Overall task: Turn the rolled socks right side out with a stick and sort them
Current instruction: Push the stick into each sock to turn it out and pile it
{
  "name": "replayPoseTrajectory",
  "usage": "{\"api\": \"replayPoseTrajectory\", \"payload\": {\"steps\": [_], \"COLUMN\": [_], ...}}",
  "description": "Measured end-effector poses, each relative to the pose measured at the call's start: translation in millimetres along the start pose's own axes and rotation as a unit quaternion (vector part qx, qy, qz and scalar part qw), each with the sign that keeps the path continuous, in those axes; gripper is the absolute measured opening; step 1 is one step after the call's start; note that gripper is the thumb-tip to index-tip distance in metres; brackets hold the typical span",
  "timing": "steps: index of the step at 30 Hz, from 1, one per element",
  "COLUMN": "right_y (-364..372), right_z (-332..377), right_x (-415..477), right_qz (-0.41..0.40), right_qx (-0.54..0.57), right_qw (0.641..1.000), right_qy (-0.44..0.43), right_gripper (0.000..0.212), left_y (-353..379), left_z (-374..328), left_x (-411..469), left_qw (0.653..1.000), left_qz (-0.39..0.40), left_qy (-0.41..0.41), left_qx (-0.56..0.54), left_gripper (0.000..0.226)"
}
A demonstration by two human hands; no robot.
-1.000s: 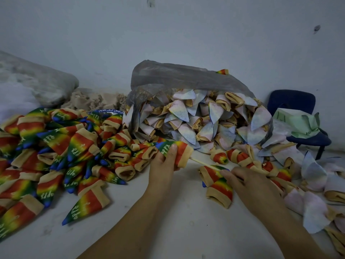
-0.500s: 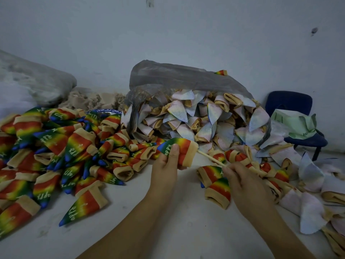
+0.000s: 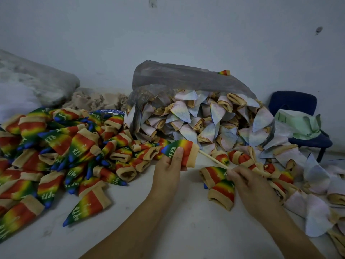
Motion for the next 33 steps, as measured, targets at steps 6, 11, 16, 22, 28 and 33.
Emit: {"api": "replayPoseTrajectory", "payload": {"steps": [6,11,16,22,28,33], "right_y": [3,-8,-16,-19,4,6], "right_z": [-7,-41,-56,-14,33,35], "right_x": [4,8,10,6,-1,0], "right_qz": [0.024,0.03,0.005,-0.051,0.025,0.036], "right_qx": [0.009,-0.042,-0.074,0.144,0.257,0.243], "right_qw": [1.0,0.997,0.99,0.985,0.966,0.968], "right_qy": [0.004,0.061,0.116,0.083,-0.016,-0.048], "right_gripper": [0.025,0.042,0.037,0.02,0.01,0.011], "left_y": [0,-8,10,31,46,46], "left_z": [3,15,14,0,12,11], "left_x": [0,4,3,-11,-23,-23], "left_qw": [0.999,0.993,0.973,0.976,0.97,0.97], "left_qz": [0.0,0.006,0.063,0.163,0.198,0.203], "left_qy": [-0.046,-0.114,-0.138,-0.092,-0.125,-0.121], "left_qx": [0.024,-0.002,-0.176,-0.11,0.07,0.055], "left_gripper": [0.059,0.031,0.019,0.028,0.027,0.028]}}
Point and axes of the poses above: each hand's wrist, its own x-axis towards the middle knuckle, its own y-axis out of the palm, z = x × y, the point moved 8 cm from there along x, towards the middle knuckle, and after that the axes turned 3 degrees about z, right-handed, at the moved point
